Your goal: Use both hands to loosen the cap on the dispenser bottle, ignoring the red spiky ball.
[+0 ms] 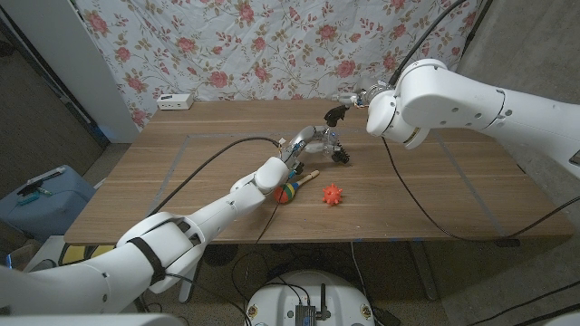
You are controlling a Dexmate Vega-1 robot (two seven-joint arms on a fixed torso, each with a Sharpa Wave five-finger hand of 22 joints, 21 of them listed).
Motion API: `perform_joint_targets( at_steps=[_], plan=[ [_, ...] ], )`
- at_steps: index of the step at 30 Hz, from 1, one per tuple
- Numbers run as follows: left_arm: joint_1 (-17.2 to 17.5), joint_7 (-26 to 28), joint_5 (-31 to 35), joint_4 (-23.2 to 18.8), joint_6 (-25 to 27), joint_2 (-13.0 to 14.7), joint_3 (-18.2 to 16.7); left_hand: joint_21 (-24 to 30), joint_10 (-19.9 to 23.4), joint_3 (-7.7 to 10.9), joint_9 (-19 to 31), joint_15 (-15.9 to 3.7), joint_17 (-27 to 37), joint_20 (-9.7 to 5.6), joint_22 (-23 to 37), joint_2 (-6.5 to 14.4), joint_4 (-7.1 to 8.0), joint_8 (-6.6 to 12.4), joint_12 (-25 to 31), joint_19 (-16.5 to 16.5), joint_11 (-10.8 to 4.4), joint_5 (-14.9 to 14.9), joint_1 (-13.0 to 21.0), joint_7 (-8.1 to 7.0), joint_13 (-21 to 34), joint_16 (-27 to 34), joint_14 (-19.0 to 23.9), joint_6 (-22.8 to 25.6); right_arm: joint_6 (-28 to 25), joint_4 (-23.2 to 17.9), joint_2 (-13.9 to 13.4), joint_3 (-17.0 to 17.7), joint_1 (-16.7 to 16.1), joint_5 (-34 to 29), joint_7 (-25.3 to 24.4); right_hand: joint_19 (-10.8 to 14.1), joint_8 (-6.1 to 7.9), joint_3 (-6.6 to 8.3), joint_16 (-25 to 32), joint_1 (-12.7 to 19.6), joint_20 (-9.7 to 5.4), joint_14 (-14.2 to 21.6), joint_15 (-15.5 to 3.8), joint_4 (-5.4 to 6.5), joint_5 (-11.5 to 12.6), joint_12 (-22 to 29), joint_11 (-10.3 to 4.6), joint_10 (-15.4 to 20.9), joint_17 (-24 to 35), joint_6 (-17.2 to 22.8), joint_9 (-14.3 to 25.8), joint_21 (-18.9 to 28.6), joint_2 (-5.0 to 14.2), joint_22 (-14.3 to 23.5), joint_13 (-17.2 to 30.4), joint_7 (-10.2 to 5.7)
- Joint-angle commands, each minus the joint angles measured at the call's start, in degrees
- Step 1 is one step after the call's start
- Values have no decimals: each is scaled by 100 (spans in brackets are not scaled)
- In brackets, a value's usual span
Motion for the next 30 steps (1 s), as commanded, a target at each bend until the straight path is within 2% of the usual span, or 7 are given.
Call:
perform_joint_targets(
  at_steps=[1,15,22,30],
  plan=[
    [-54,-11,-7,96,-55,-52,21,-16,224,288,20,-328,34,-386,9,1154,250,31,46,-10,-154,-20,-286,27,14,43,75,469,-1,153,17,131,-159,69,-30,27,37,-37,0,-28,-15,61,3,1,58,-23,-11,52,19,54,0,0,-2,24,16,4],
    [-54,-47,-7,36,1,-53,40,-14,224,296,20,-324,30,-381,9,1147,245,32,47,-5,-163,-19,-292,30,20,38,83,472,-1,293,15,430,-501,-3,-30,5,-5,-43,-14,-57,-29,58,-44,2,68,-47,-12,23,18,-15,-3,-18,10,24,15,-3],
    [-77,-78,-24,92,-18,-81,48,-15,223,297,20,-322,39,-377,9,1153,247,31,45,-7,-163,-20,-293,38,21,44,87,471,-1,379,50,448,-516,-31,-16,5,-22,-48,-18,-76,-29,58,-43,7,72,-52,-10,22,20,-42,-4,-20,16,25,15,-1],
    [-105,-90,-33,163,-46,-113,59,-15,230,297,20,-337,43,-378,9,1148,245,32,42,-9,-146,-21,-296,30,13,45,87,476,-1,363,121,624,-683,-651,587,1,-50,-61,-23,-108,-29,60,-34,13,76,-63,-24,6,21,-89,-5,-25,14,25,14,5]
  ],
)
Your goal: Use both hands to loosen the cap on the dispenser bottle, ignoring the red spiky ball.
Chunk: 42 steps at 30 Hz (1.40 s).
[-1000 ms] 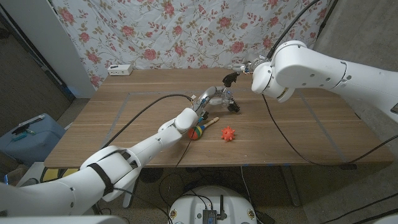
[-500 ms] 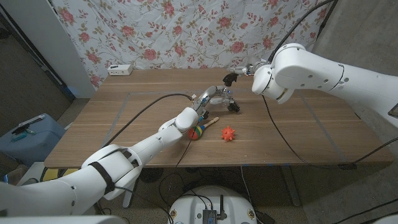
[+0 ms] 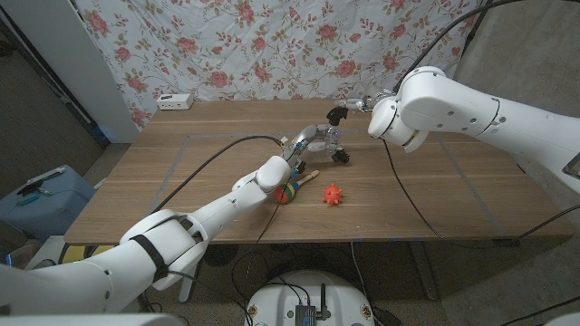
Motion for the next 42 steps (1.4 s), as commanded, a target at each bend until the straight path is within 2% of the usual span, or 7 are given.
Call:
perform_joint_targets(
  at_steps=[1,4,12,27,35,42],
  plan=[
    [-40,-33,-17,91,-23,-41,18,-16,228,298,19,-337,13,-377,9,1150,248,24,22,-9,-149,-21,-301,34,13,15,84,468,0,24,81,189,-185,-662,662,2,-26,-15,-24,-44,-31,30,0,14,38,-25,-20,8,20,-50,-6,-2,-10,25,15,2],
    [-48,-46,-28,117,-29,-52,20,-15,224,301,19,-333,11,-377,9,1151,247,27,21,-8,-159,-21,-302,34,17,16,93,475,0,-17,94,255,-255,-1014,1010,2,-35,-20,-28,-55,-30,25,-9,17,40,-27,-20,6,20,-63,-6,-3,-10,25,15,-3],
    [-131,-57,-35,321,-123,-134,45,-16,233,307,19,-327,14,-381,9,1156,246,25,26,-10,-169,-20,-300,36,21,11,79,473,0,28,187,331,-330,-1517,1520,0,-56,-29,-33,-81,-29,21,-1,24,45,-35,-7,-6,22,-99,-8,-5,-8,25,15,1],
    [-190,-65,-67,482,-150,-207,74,-15,230,322,18,-318,8,-373,9,1162,248,23,25,-8,-153,-17,-306,36,27,8,96,470,0,138,319,243,-267,-2254,2448,-19,-127,-52,-55,-132,-1,-6,41,30,62,-65,8,-66,22,-227,-10,-15,-10,26,15,40],
    [-161,-38,-65,418,-109,-193,78,-15,229,327,18,-321,8,-368,9,1161,247,24,19,-8,-155,-17,-310,46,20,9,103,474,0,196,323,170,-197,-2337,2628,-32,-185,-41,-69,-102,18,-20,41,-1,74,-83,-2,-113,16,-348,-11,-20,0,26,15,34],
    [-136,-34,-60,350,-72,-176,82,-18,245,331,18,-312,8,-365,9,1173,260,23,24,-16,-156,-17,-325,44,20,5,98,475,0,205,245,87,-86,-2119,2568,-41,-215,8,-76,-2,25,-25,14,-69,90,-89,-27,-133,12,-410,-11,-22,44,27,15,16]
  ],
)
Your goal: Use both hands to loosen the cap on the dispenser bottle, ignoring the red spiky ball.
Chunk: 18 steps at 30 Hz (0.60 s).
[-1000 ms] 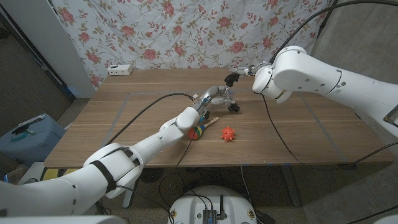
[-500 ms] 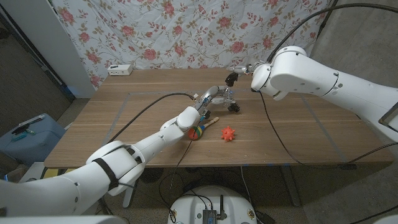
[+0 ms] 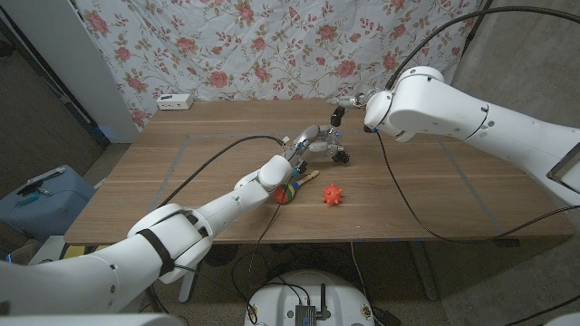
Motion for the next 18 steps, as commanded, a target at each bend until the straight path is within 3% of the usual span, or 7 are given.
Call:
perform_joint_targets(
  at_steps=[1,11,14,18],
  plan=[
    [34,16,-5,-75,56,5,10,-16,238,306,17,-300,12,-364,9,1176,288,22,20,-11,-154,-17,-328,43,22,10,104,473,0,34,-77,-137,160,75,150,-17,-55,59,-5,112,2,-2,-8,-74,52,-12,-18,-18,13,-84,16,1,48,27,16,8],
    [62,-10,-3,-152,84,28,15,-14,238,310,17,-303,2,-367,9,1171,295,25,24,-8,-152,-15,-351,44,31,6,118,485,0,-30,-225,-196,287,462,-71,-18,-126,261,-22,602,-10,-16,-64,-413,89,-31,-92,-99,0,-277,16,3,145,25,15,-63],
    [63,-1,2,-158,81,29,12,-14,247,311,17,-306,4,-367,9,1176,298,24,25,-7,-150,-15,-356,49,29,9,123,484,0,-27,-242,-158,285,586,-142,-14,-134,369,-27,894,-12,-21,-88,-621,109,-34,-111,-125,-6,-315,14,4,164,24,14,-74],
    [57,-15,-5,-144,68,23,10,-13,243,308,16,-306,4,-367,9,1176,307,24,24,-5,-145,-16,-373,52,31,8,123,486,0,-16,-254,-159,308,677,-184,-14,-143,471,-31,1148,-20,-27,-126,-799,124,-32,-127,-138,-9,-347,13,4,198,24,14,-89]
  ],
)
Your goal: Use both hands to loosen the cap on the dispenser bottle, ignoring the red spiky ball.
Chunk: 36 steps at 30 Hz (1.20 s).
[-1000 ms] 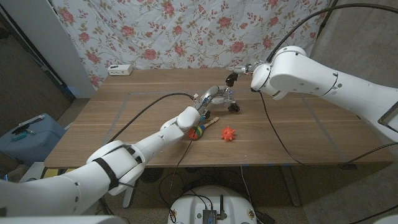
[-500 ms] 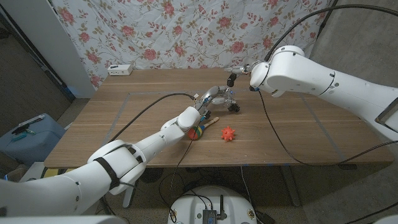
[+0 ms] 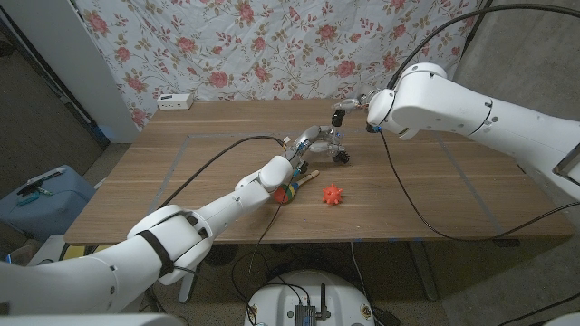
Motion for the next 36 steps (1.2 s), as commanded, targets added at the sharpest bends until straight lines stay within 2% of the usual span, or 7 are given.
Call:
perform_joint_targets(
  at_steps=[1,3,10,16,20,27,36],
  plan=[
    [11,-22,-2,-30,-5,6,3,-14,222,306,16,-314,23,-364,10,1179,309,32,48,-8,-163,-17,-377,52,31,14,109,484,0,-21,-95,-21,90,379,-160,-11,-37,111,-10,263,-18,1,-56,-181,50,-7,-10,-15,17,-51,12,5,37,24,14,9],
    [8,-31,-8,-18,-13,1,2,-13,217,307,16,-312,14,-363,10,1174,316,34,46,-5,-167,-16,-393,59,30,8,114,490,0,-27,-97,-19,85,328,-105,-8,-40,155,-11,364,-19,2,-58,-252,53,-6,-18,-20,15,-61,12,7,57,24,14,3],
    [3,-47,-17,2,-29,-3,-1,-13,234,305,15,-301,14,-368,10,1179,329,30,55,-5,-171,-18,-424,59,37,7,115,489,0,-17,-84,55,37,267,-17,-8,-43,238,-13,534,-47,-10,-88,-364,51,-7,-31,-35,16,-64,14,7,123,25,16,-11],
    [-19,-62,-25,57,-72,-19,0,-13,222,304,14,-305,20,-368,10,1184,330,28,49,-5,-159,-18,-434,63,35,11,116,488,0,-64,-66,287,-176,-208,512,-21,-56,374,-19,796,-72,-38,-113,-531,44,-8,-60,-59,19,-97,18,2,233,25,18,-97],
    [-33,-81,-34,93,-98,-31,2,-13,225,311,14,-295,9,-365,10,1190,339,29,50,-5,-157,-17,-454,63,36,1,115,494,0,-70,-65,327,-215,-353,692,-41,-49,490,-13,1020,-93,-46,-133,-665,24,-5,-89,-74,24,-79,23,0,334,26,21,-270],
    [-58,-114,-50,160,-127,-58,8,-15,221,316,13,-288,10,-363,10,1194,335,25,50,-8,-161,-15,-461,66,39,6,126,492,0,-103,-50,554,-419,-649,1018,-71,-44,608,-12,1252,-132,-71,-161,-778,-2,-8,-121,-102,29,-61,27,-5,428,26,23,-397],
    [-47,-98,-40,121,-115,-36,7,-12,233,318,12,-286,11,-354,10,1200,339,21,54,0,-157,-16,-483,62,40,3,118,491,67,-166,-37,814,-706,-1232,1585,-107,-30,719,-19,1495,-151,-125,-185,-855,-47,-11,-164,-140,33,-13,31,-8,491,25,26,-604]
  ],
)
